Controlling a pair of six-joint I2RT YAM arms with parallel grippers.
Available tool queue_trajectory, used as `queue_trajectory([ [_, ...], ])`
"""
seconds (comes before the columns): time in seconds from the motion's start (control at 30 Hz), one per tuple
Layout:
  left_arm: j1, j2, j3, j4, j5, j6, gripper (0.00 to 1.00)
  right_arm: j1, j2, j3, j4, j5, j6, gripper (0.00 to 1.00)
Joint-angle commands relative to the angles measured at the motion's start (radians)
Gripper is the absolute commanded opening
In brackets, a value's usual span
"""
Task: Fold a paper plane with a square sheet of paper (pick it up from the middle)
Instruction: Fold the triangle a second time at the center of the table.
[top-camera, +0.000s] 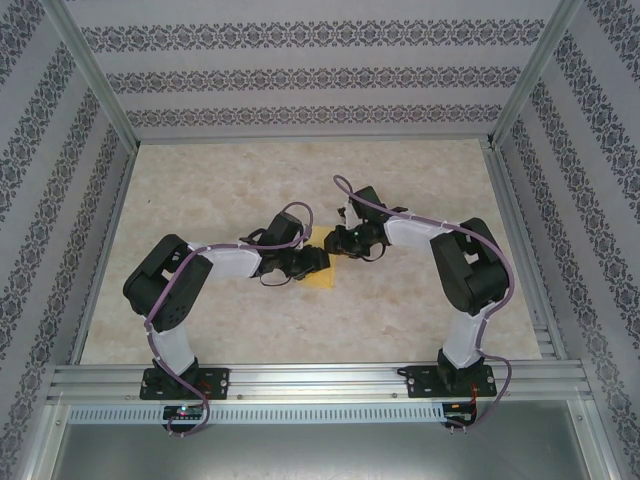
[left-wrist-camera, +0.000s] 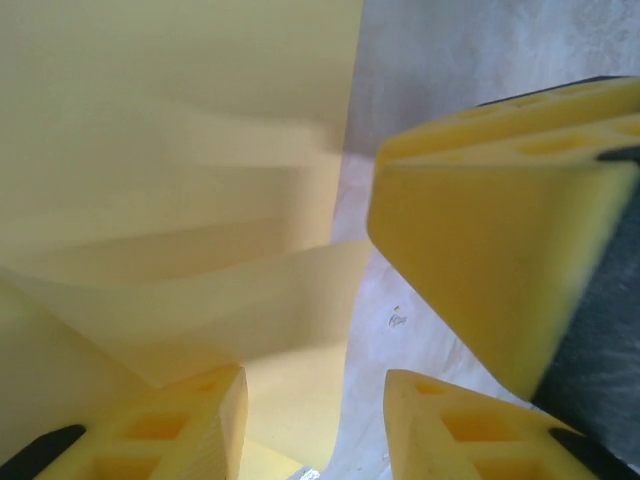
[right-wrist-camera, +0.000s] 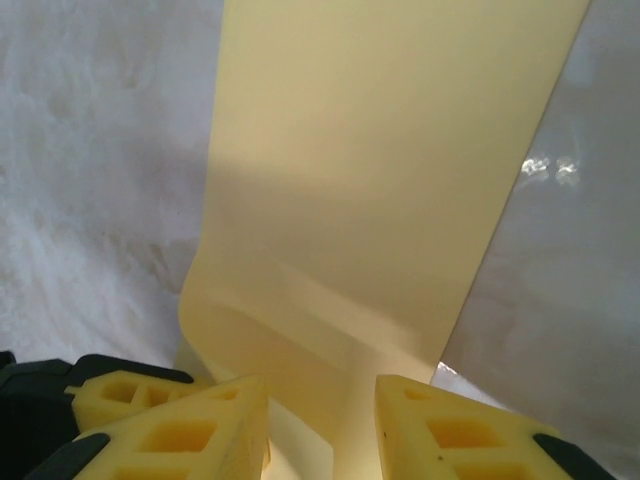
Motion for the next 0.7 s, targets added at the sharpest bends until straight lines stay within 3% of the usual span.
queue_trajectory([
  [0.0,-0.011,0.004,-0.013,0.006,-0.019,0.014,0.4,-0.003,-0.024,-0.028,0.013,-0.041,-0.041,0.34],
  [0.67,-0.012,0.013,-0.003,-0.013,-0.025,0.016,0.31,0.008,-0.014,-0.05,0.017,-0.095,-0.073,0.23],
])
